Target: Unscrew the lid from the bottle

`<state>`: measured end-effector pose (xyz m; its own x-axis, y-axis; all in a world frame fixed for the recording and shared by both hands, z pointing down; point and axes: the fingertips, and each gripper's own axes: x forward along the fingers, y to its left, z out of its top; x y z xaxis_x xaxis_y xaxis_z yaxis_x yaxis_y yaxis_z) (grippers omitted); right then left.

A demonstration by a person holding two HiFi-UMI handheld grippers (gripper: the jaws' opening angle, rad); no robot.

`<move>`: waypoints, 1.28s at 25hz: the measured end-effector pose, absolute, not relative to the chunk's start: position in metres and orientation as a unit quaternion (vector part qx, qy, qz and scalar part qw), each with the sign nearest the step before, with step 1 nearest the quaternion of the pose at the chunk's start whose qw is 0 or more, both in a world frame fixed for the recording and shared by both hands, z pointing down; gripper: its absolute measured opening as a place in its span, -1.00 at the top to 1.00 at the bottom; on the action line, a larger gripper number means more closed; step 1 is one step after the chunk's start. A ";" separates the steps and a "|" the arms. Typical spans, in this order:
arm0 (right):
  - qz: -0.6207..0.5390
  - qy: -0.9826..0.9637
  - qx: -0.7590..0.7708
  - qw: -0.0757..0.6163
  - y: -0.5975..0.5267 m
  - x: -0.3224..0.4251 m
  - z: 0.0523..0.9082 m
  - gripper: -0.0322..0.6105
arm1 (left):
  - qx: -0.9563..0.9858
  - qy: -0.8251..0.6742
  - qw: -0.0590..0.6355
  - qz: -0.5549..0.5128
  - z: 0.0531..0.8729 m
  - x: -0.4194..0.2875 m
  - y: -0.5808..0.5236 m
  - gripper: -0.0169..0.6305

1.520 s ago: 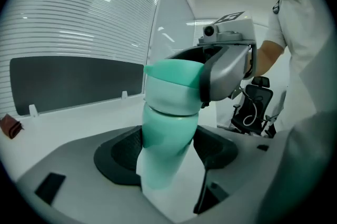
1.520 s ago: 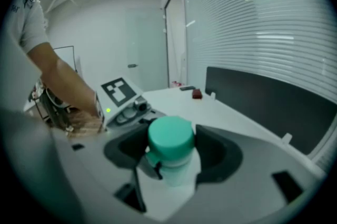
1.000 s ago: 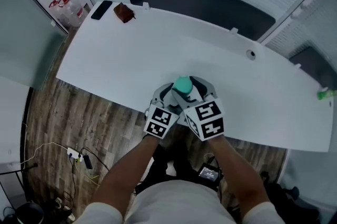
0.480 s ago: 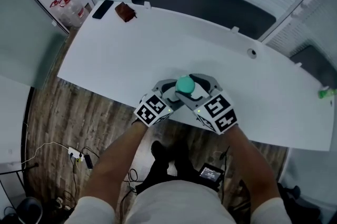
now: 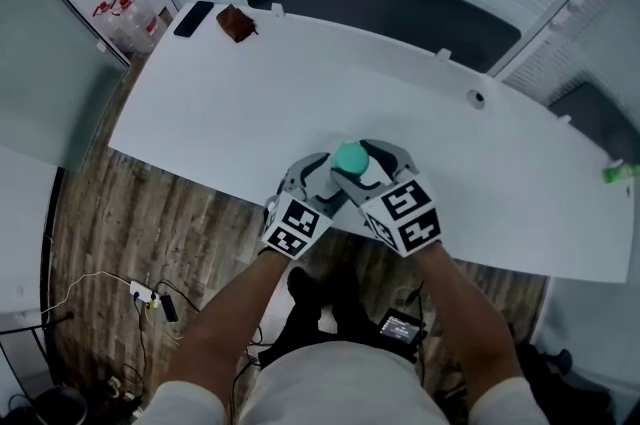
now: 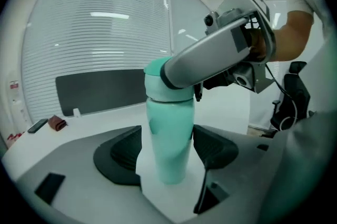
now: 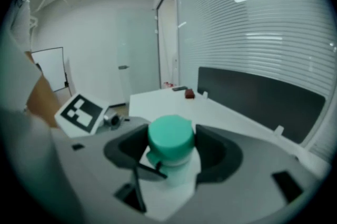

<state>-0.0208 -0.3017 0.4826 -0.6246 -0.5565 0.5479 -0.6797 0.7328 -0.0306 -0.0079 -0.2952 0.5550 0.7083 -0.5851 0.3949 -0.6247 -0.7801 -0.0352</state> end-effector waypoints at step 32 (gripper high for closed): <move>0.125 -0.881 0.374 0.260 -0.295 -0.017 0.484 0.00 | 0.918 -0.344 0.096 0.171 0.556 0.003 -0.286 0.03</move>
